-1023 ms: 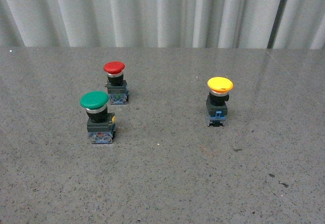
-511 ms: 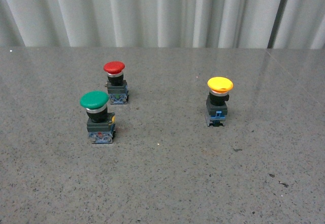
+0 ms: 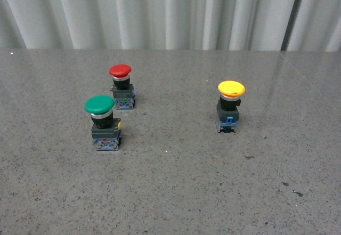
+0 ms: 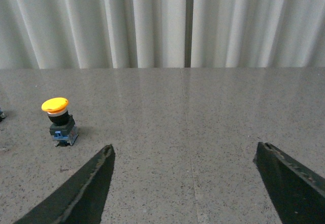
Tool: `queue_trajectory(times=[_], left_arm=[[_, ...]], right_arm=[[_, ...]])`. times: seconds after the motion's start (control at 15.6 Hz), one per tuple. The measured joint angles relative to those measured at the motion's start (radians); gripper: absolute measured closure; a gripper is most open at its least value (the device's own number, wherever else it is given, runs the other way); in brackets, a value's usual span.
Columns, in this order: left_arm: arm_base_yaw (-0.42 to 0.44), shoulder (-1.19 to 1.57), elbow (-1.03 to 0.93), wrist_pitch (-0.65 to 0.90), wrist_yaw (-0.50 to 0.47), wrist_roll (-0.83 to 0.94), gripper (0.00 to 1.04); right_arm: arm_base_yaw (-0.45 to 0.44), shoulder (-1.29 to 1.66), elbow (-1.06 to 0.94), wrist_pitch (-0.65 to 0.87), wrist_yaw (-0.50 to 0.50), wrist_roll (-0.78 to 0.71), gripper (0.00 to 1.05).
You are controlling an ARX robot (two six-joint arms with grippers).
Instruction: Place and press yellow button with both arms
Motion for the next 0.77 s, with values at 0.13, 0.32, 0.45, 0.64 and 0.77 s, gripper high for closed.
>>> queue_trajectory(times=[0.13, 0.32, 0.45, 0.64, 0.77], left_arm=[[0.0, 0.0, 0.0, 0.0, 0.0, 0.0, 0.07], [0.0, 0.0, 0.0, 0.0, 0.0, 0.0, 0.07], [0.0, 0.0, 0.0, 0.0, 0.0, 0.0, 0.07], [0.0, 0.0, 0.0, 0.0, 0.0, 0.0, 0.07], [0.0, 0.0, 0.0, 0.0, 0.0, 0.0, 0.07]], right_arm=[[0.0, 0.0, 0.0, 0.0, 0.0, 0.0, 0.06], [0.0, 0.0, 0.0, 0.0, 0.0, 0.0, 0.06], [0.0, 0.0, 0.0, 0.0, 0.0, 0.0, 0.06], [0.0, 0.0, 0.0, 0.0, 0.0, 0.0, 0.06], [0.0, 0.0, 0.0, 0.0, 0.0, 0.0, 0.06]])
